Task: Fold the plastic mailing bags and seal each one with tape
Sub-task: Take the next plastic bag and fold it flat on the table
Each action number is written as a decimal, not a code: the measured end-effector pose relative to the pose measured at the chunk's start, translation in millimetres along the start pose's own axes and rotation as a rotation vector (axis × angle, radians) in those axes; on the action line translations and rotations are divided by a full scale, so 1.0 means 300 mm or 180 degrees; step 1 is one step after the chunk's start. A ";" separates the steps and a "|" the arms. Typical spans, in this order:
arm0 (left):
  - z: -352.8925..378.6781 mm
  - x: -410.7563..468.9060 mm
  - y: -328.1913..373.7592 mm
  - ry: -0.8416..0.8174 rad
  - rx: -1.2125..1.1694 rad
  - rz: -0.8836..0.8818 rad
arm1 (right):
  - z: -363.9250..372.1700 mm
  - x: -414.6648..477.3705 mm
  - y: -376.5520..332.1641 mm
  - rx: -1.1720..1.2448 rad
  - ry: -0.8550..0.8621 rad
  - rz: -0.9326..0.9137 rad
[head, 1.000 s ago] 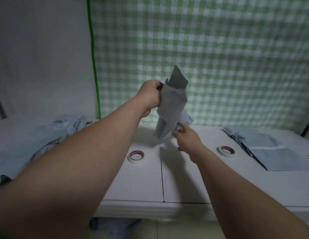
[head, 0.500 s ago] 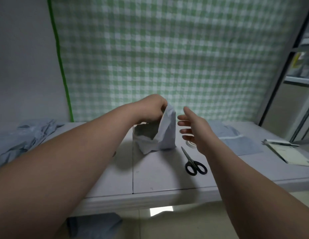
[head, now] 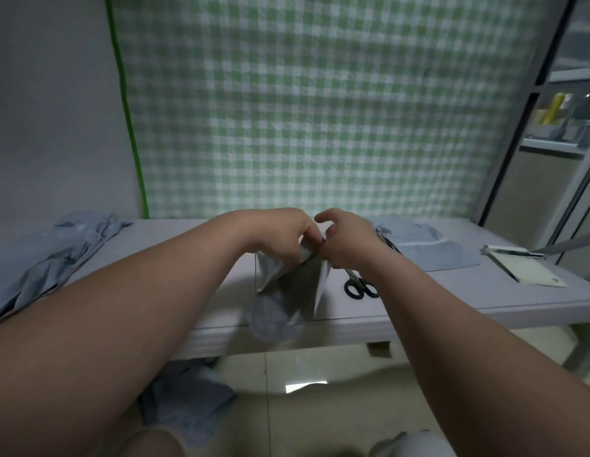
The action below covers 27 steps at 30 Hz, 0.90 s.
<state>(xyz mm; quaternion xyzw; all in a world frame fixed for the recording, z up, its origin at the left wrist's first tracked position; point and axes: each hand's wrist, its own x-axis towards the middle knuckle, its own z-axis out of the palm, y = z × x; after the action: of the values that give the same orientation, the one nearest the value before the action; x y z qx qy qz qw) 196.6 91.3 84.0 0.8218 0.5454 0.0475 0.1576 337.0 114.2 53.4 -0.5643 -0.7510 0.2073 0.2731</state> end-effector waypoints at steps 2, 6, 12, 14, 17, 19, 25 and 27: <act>0.003 -0.016 -0.029 -0.0333 -0.0613 -0.0201 | -0.003 -0.028 0.000 -0.0413 -0.0303 0.0001; 0.020 -0.022 -0.103 -0.0387 -0.1768 -0.0472 | -0.011 -0.081 0.022 -0.1703 -0.2051 0.0173; 0.067 0.051 -0.162 0.0814 -0.0752 -0.0756 | -0.003 -0.010 0.047 -0.1038 -0.0762 0.0346; 0.104 0.088 -0.173 0.0840 -0.0582 -0.0816 | 0.038 0.035 0.072 -0.0864 -0.0155 0.0312; 0.160 0.145 -0.209 0.0943 -0.0797 -0.1218 | 0.114 0.067 0.097 -0.0717 -0.0181 0.0148; 0.194 0.181 -0.243 0.0951 -0.0970 -0.1416 | 0.168 0.082 0.109 -0.0830 -0.0437 -0.0046; 0.254 0.261 -0.317 0.1072 -0.2401 -0.1596 | 0.300 0.160 0.160 -0.1077 -0.0958 -0.0157; 0.260 0.288 -0.323 0.1186 -0.2937 -0.1635 | 0.318 0.194 0.178 -0.1153 -0.1107 -0.0188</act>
<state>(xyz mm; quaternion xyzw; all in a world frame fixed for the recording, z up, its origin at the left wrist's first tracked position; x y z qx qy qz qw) 165.4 188.2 -28.1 0.4860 0.6694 0.3857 0.4085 302.3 184.4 -42.3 -0.5377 -0.8278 0.1552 0.0402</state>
